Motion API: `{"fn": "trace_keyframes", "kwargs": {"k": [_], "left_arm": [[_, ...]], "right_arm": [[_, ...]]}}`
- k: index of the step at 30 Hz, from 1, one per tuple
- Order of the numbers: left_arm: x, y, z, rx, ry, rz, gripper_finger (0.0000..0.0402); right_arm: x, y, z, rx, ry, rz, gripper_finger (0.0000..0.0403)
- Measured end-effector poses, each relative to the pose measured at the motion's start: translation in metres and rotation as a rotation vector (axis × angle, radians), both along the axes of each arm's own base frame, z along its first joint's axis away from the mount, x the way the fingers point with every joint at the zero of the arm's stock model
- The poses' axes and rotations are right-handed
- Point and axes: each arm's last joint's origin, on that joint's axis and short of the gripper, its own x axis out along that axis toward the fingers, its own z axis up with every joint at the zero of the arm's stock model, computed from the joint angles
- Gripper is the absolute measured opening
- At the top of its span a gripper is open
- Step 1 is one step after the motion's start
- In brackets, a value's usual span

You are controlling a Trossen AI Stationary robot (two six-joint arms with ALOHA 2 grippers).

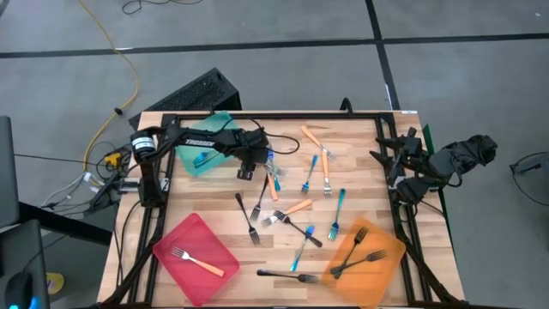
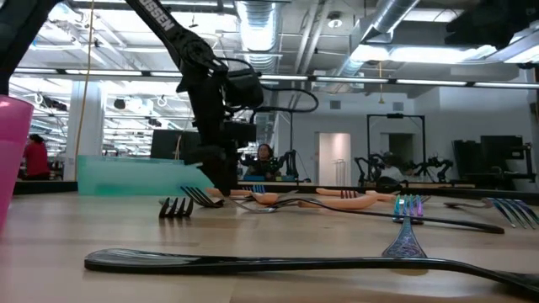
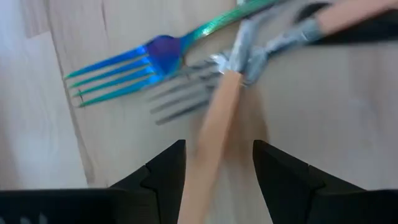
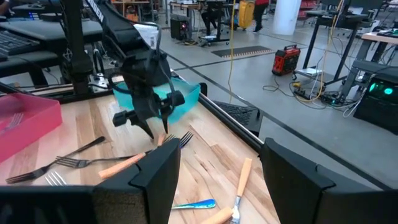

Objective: Sort silverware by color (type)
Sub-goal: Put the orange fork into the red bin

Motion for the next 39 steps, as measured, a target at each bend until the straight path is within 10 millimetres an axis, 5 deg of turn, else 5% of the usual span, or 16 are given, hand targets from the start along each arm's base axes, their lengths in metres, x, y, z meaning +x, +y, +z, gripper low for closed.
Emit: {"fn": "trace_keyframes", "kwargs": {"k": [22, 33, 39], "left_arm": [[-0.0030, -0.0032, -0.0033, -0.125, 0.034, -0.029, 0.0168], [-0.0035, -0.0038, -0.0039, -0.119, 0.043, -0.003, 0.0035], [-0.0028, -0.0030, -0.0036, -0.100, 0.037, 0.043, 0.0032]], "right_arm": [[-0.0012, -0.0021, 0.0000, -0.001, 0.000, -0.030, 0.0242], [-0.0012, -0.0021, -0.0001, -0.003, 0.001, -0.029, 0.0242], [-0.0012, -0.0021, -0.0001, -0.003, 0.001, -0.029, 0.0242]]}}
